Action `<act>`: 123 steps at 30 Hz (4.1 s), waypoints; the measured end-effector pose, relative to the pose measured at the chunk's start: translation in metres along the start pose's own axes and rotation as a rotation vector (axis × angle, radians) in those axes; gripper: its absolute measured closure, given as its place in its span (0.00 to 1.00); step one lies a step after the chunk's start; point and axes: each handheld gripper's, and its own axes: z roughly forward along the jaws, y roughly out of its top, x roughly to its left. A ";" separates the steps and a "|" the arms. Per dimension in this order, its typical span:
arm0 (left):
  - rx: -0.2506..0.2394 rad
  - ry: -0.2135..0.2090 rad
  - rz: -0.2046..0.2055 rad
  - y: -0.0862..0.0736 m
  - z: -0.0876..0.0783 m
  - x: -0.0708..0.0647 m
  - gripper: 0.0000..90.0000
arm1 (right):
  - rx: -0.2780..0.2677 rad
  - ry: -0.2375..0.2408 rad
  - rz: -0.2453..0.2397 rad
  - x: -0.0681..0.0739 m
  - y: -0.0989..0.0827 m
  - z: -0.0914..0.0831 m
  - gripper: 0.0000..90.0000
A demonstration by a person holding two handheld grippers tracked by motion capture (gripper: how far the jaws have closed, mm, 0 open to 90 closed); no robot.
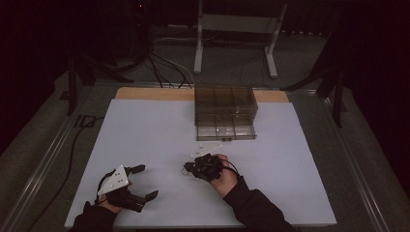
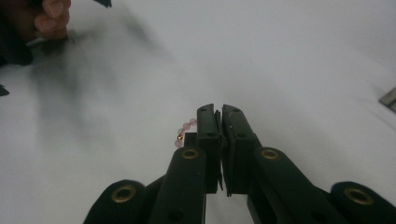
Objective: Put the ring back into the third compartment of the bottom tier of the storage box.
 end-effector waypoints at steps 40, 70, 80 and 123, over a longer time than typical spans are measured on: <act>0.008 0.004 0.003 0.000 0.001 0.000 0.01 | -0.066 -0.146 0.070 -0.055 0.011 -0.061 0.97; 0.014 0.003 0.011 0.000 0.001 -0.001 0.01 | -0.083 -0.242 0.112 -0.089 0.016 -0.088 0.96; 0.014 0.003 0.010 0.000 0.001 -0.001 0.01 | -0.082 -0.282 0.129 -0.103 0.017 -0.094 0.96; 0.004 0.003 0.010 0.001 0.001 -0.001 0.01 | -0.045 -0.414 0.324 -0.170 -0.006 -0.084 0.96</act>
